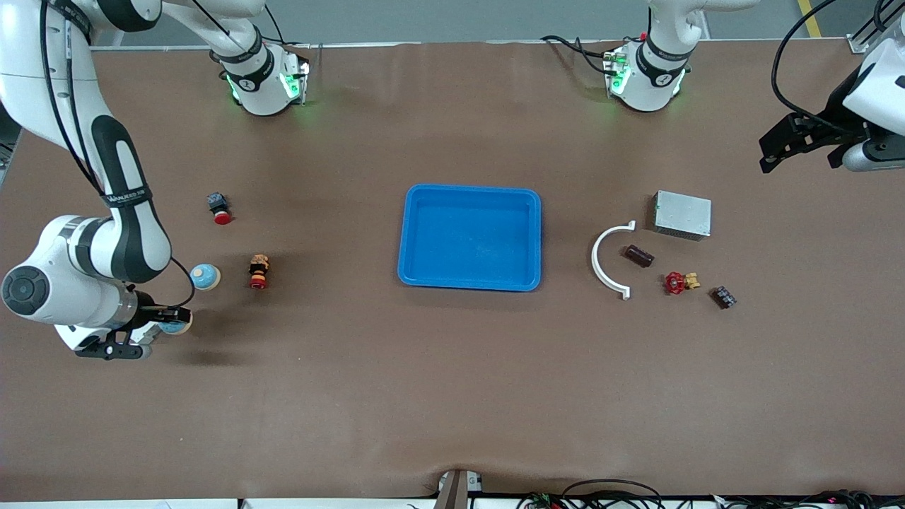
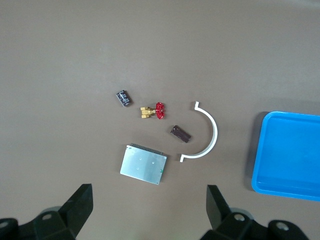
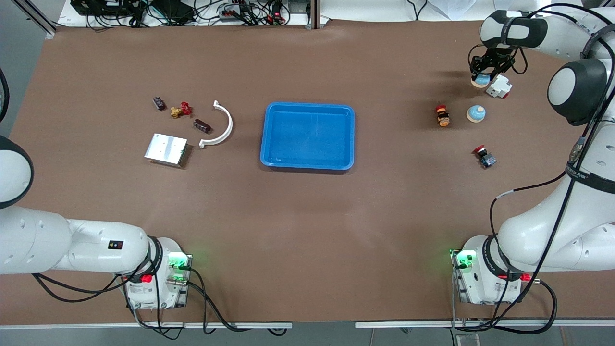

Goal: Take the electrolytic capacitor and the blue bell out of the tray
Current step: 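Lower the bell beside the white module and open the right gripper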

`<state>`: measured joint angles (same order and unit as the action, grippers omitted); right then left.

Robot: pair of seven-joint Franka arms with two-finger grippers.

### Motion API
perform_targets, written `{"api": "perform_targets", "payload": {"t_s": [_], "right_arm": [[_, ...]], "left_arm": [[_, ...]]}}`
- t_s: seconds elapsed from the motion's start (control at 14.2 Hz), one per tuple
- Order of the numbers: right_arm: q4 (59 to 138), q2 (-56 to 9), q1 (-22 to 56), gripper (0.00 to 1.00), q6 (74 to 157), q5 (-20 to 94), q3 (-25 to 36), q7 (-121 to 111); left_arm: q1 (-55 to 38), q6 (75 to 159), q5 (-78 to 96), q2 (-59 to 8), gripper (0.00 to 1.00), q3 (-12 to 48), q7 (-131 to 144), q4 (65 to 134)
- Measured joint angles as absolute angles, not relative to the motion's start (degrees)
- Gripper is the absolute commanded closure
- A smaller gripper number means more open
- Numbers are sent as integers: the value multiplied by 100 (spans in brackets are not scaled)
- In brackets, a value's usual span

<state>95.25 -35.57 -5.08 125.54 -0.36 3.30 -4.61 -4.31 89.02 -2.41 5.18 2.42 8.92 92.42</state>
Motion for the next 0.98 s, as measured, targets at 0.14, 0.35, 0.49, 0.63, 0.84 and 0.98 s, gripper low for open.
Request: {"api": "perform_targets", "payload": {"t_s": [0.14, 0.35, 0.49, 0.63, 0.84, 0.98], "right_arm": [[9524, -3605, -512, 100, 12584, -34, 328, -461], [9524, -3679, -552, 100, 12653, -34, 326, -461], [9524, -3727, -591, 100, 12747, -34, 326, -461], [9524, -3785, -612, 100, 12850, -34, 324, -461], [9525, -3842, -617, 100, 12974, -24, 314, -461], [9525, -3858, -617, 100, 13005, -11, 304, -461]], "left_arm": [[-432, 8845, -230, 518, 0, 243, 880, 9245], [-436, 8735, -226, 522, 0, 247, 877, 9244], [-435, 8717, -225, 523, 0, 247, 877, 9244], [-435, 8716, -225, 523, 0, 247, 877, 9244], [-435, 8716, -225, 524, 0, 247, 877, 9242], [-434, 8716, -225, 524, 0, 246, 877, 9242]]}}
